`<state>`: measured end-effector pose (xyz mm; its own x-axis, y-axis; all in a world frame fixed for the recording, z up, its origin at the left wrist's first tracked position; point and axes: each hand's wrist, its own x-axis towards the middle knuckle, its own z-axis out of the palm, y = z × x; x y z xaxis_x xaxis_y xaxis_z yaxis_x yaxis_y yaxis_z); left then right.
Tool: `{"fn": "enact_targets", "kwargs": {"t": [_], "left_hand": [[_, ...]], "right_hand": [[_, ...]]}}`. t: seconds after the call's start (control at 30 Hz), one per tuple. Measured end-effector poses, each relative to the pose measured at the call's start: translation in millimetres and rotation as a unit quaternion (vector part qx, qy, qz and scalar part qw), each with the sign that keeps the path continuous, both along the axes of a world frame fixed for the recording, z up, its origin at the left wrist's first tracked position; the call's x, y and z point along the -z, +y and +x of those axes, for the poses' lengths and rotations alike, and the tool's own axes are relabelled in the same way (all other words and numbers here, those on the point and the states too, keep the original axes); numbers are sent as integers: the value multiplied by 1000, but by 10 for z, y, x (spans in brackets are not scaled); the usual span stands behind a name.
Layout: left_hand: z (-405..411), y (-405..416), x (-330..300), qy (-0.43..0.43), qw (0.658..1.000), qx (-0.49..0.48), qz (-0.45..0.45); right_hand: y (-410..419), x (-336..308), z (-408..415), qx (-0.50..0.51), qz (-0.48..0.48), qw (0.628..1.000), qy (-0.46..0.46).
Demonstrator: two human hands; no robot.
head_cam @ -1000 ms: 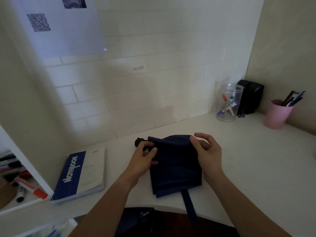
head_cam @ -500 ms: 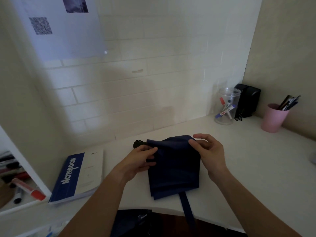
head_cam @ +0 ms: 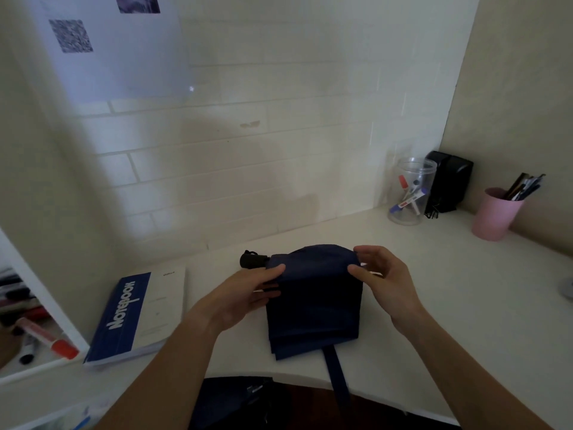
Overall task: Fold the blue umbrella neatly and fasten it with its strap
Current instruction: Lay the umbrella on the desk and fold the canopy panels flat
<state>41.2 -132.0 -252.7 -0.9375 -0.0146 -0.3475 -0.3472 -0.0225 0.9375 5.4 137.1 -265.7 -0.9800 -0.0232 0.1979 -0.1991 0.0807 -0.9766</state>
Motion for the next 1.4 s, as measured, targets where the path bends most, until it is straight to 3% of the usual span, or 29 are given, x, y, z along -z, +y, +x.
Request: {"fn": "enact_targets", "kwargs": {"t": [0.17,0.37,0.47,0.67,0.77,0.87,0.97,1.07,1.17,1.23,1.4], "left_hand": [[-6,57,106,29,999,-20,-19],[113,-2,239,67,995,-37,71],[169,13,284,93,994,-22,47],[187,54,306,94,995,-44,2],[223,107,308,102,992,-57,-36],[224,106,313,117,991,-49,-31],[207,98,325,116,992,-47,-23],[168,81,355,100,992,-74,-12],[139,44,369,75,993,-92,-4],[136,34,367,72,993,-97,-8],[139,44,382,81,991,-91,-50]], "right_hand": [[96,25,21,-14,94,995,23],[131,46,80,-50,137,989,27],[175,72,141,-64,168,983,23],[85,-56,222,-26,22,999,19],[29,-7,227,-71,90,993,-3],[67,82,234,-95,221,970,40],[93,104,272,-74,263,955,119],[68,114,298,-37,227,956,184],[19,89,351,-118,108,986,46],[-17,105,369,-169,47,984,-41],[-1,94,320,-171,-43,979,-104]]}}
